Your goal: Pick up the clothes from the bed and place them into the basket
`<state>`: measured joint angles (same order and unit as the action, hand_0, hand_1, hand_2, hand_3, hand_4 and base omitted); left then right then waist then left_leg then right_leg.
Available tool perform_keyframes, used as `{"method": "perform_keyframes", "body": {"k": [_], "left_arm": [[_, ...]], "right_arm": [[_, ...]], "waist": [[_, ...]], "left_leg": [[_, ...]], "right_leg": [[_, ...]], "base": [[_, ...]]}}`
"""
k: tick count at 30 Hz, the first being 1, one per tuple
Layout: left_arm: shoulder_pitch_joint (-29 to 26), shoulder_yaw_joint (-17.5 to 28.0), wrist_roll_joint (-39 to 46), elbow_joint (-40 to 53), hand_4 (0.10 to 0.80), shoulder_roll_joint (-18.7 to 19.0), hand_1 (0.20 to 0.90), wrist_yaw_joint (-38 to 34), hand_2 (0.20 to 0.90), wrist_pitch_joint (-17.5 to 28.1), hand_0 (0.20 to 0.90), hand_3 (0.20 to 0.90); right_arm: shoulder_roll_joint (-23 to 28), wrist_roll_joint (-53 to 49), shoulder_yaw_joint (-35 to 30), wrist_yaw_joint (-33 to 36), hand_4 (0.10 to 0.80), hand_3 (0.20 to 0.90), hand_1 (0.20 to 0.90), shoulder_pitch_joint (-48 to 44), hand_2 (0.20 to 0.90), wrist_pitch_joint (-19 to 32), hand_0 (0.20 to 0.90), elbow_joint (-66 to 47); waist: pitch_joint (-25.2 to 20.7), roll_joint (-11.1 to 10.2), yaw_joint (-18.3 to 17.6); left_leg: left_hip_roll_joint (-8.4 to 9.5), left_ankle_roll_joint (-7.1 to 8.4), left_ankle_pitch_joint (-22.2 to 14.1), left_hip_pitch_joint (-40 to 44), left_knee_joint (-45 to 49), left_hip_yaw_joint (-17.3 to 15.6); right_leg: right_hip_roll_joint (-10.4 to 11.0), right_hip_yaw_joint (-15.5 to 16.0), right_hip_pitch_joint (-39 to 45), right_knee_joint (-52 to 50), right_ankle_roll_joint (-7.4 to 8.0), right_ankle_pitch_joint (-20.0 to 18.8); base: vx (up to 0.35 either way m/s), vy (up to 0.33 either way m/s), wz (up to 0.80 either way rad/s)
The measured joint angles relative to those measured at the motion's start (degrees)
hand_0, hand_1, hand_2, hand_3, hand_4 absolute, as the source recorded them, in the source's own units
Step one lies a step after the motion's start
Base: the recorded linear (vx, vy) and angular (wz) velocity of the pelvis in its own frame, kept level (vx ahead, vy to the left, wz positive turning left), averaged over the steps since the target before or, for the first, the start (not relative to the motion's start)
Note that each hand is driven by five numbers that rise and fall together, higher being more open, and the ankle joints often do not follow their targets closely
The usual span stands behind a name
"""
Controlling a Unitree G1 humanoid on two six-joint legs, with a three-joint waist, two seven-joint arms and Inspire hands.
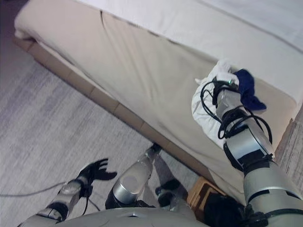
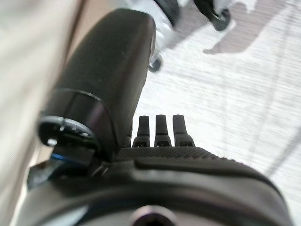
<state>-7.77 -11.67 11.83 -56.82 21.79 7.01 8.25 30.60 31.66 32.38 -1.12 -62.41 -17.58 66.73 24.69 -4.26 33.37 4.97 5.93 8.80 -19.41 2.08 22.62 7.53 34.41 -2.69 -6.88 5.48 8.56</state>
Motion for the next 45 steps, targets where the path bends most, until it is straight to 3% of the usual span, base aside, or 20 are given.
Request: {"method": "perform_keyframes", "body": {"k": [5, 10, 17, 18, 19, 20, 25, 29, 32, 36, 38, 42, 45], "left_arm": [[-2.8, -2.8, 3.8, 5.1, 0.8, 0.3, 0.9, -0.3, 0.9, 1.4, 0.9, 0.9], [-4.0, -3.8, 6.6, 6.5, 0.8, 0.4, 0.9, -1.2, 0.9, 1.8, 0.9, 0.9], [-3.6, -2.2, 8.5, 6.9, 0.8, 1.9, 0.9, -0.9, 0.9, 1.8, 0.9, 0.9], [-3.4, -1.8, 8.5, 6.9, 0.8, 2.0, 0.9, -0.8, 0.9, 1.8, 0.9, 0.9], [-3.2, -1.7, 8.5, 7.0, 0.8, 2.1, 0.9, -0.3, 0.9, 1.8, 0.9, 0.9], [-2.9, -1.6, 8.5, 7.4, 0.8, 2.3, 0.9, 0.0, 0.9, 1.8, 0.9, 0.9], [-2.6, -1.6, 8.5, 8.2, 0.8, 2.8, 0.9, 0.3, 0.9, 1.5, 0.9, 0.9], [-2.6, -1.6, 8.5, 8.2, 0.8, 2.9, 0.9, 0.2, 0.9, 1.6, 0.9, 0.9], [-2.5, -1.6, 8.5, 7.4, 0.8, 2.9, 0.9, -0.3, 0.9, 1.7, 0.9, 0.9], [-2.3, 0.4, 8.3, 3.9, 0.8, 3.2, 0.9, -2.1, 0.9, 2.0, 0.9, 0.9], [-2.2, 2.6, 7.6, 1.0, 0.8, 3.7, 0.9, -3.0, 0.9, 2.0, 0.9, 0.9], [-0.6, 5.8, 4.8, -0.8, 0.8, 3.8, 0.9, -3.4, 0.9, 1.9, 0.9, 0.9], [2.0, 7.7, 2.3, -1.4, 0.8, 5.6, 0.9, -4.5, 0.9, 0.8, 0.9, 0.9]], "right_arm": [[0.0, -0.1, 0.2, 2.8, 0.8, 0.9, 0.9, -2.2, 0.9, -0.5, 0.9, -0.9], [0.0, -0.2, 2.5, 3.9, 0.8, 0.9, 0.9, -6.4, 0.9, -3.0, 0.9, -1.2], [0.2, 1.5, 8.2, -7.1, 0.8, 0.9, 0.9, -14.4, 0.9, -10.1, 0.9, -0.3], [0.2, 1.6, 8.5, -8.3, 0.63, 0.73, 0.754, -14.9, 0.754, -10.6, 0.754, 0.2], [0.2, 1.6, 8.5, -9.1, 0.224, 0.324, 0.406, -15.3, 0.406, -10.9, 0.406, 1.3], [0.1, 1.6, 8.6, -9.8, 0.1, 0.2, 0.3, -15.9, 0.3, -11.1, 0.3, 2.1], [0.1, 0.4, 8.4, -6.2, 0.1, 0.2, 0.3, -17.0, 0.3, -10.6, 0.3, 3.7], [0.2, -5.8, 7.3, 2.8, 0.1, 0.2, 0.3, -16.4, 0.3, -7.2, 0.3, 3.9], [0.3, -11.5, 6.1, 10.1, 0.1, 0.2, 0.3, -15.9, 0.3, -3.1, 0.3, 0.6], [3.4, -17.0, 4.7, 20.2, 0.1, 0.2, 0.3, -10.5, 0.3, 1.5, 0.3, -20.4], [4.6, -17.8, -0.6, 24.4, 0.1, 0.2, 0.3, -6.5, 0.3, 3.8, 0.3, -30.9], [9.5, -19.5, -10.2, 28.5, 0.1, 0.2, 0.3, -2.7, 0.3, 6.0, 0.3, -46.4], [11.3, -20.0, -16.9, 30.9, 0.1, 0.2, 0.3, 0.1, 0.3, 6.6, 0.3, -52.3]], "waist": [[4.0, -0.3, 0.1], [4.3, -0.8, -0.5], [4.6, -2.0, 0.2], [4.6, -2.1, 0.5], [4.6, -2.1, 1.2], [4.6, -2.1, 1.5], [4.6, -2.2, 1.5], [4.5, -2.2, 0.8], [4.6, -2.3, 0.5], [5.4, -3.9, -1.3], [5.9, -5.4, -2.4], [5.4, -6.1, -5.1], [2.4, -9.7, -8.8]], "left_leg": [[0.73, 0.26, -0.2, -3.8, 2.6, 0.1], [0.3, 0.47, -0.7, -9.9, 5.0, -0.3], [-1.21, 0.43, -0.7, -14.8, 5.8, -0.2], [-1.21, 0.46, -0.7, -14.8, 5.9, -0.1], [-1.2, 0.44, -0.7, -14.8, 6.1, -0.2], [-1.12, 0.39, -0.9, -15.0, 6.5, -0.2], [-1.08, 0.39, -0.9, -15.4, 6.7, 0.0], [-1.35, 0.39, -0.9, -15.4, 6.8, -0.5], [-2.65, -0.03, -0.5, -14.7, 6.8, -2.7], [-4.67, -0.08, -0.9, -9.5, 6.5, -6.9], [-5.59, -0.24, -1.7, -4.1, 5.4, -9.0], [-5.91, -0.65, -3.6, 3.3, 4.4, -11.8], [-6.03, -1.09, -4.5, 4.2, 4.5, -13.2]], "right_leg": [[0.9, 0.5, -3.4, -2.2, 0.19, 0.1], [0.7, -0.1, -9.2, -3.7, 0.21, 0.1], [-0.3, 0.5, -14.1, -4.2, 0.21, 0.1], [-0.3, 0.7, -14.0, -4.2, 0.21, 0.1], [-0.3, 0.8, -14.0, -4.3, 0.21, 0.1], [-0.3, 0.9, -14.0, -4.3, 0.21, 0.1], [-0.3, 1.0, -14.2, -4.2, 0.22, 0.1], [-0.4, 0.9, -14.2, -4.0, 0.21, 0.1], [-0.6, 0.6, -13.8, -3.0, 0.6, -1.2], [-2.3, -2.4, -8.9, 1.7, -0.14, -4.2], [-3.2, -4.2, -3.6, 5.2, -0.56, -5.9], [-3.6, -7.6, 2.9, 7.9, -0.92, -6.4], [-3.8, -9.5, 3.6, 8.9, -1.09, -6.5]], "base": [[-0.018, 0.028, 0.03], [-0.006, 0.009, -0.12], [0.007, -0.025, -0.08], [0.045, -0.025, 0.06], [0.049, -0.032, 0.02], [0.046, -0.049, 0.0], [0.009, -0.055, 0.01], [-0.028, -0.025, -0.09], [-0.038, -0.018, -0.4], [0.011, -0.05, -0.56], [0.055, -0.026, -0.43], [0.072, 0.005, -0.36], [0.051, 0.015, -0.24]]}}
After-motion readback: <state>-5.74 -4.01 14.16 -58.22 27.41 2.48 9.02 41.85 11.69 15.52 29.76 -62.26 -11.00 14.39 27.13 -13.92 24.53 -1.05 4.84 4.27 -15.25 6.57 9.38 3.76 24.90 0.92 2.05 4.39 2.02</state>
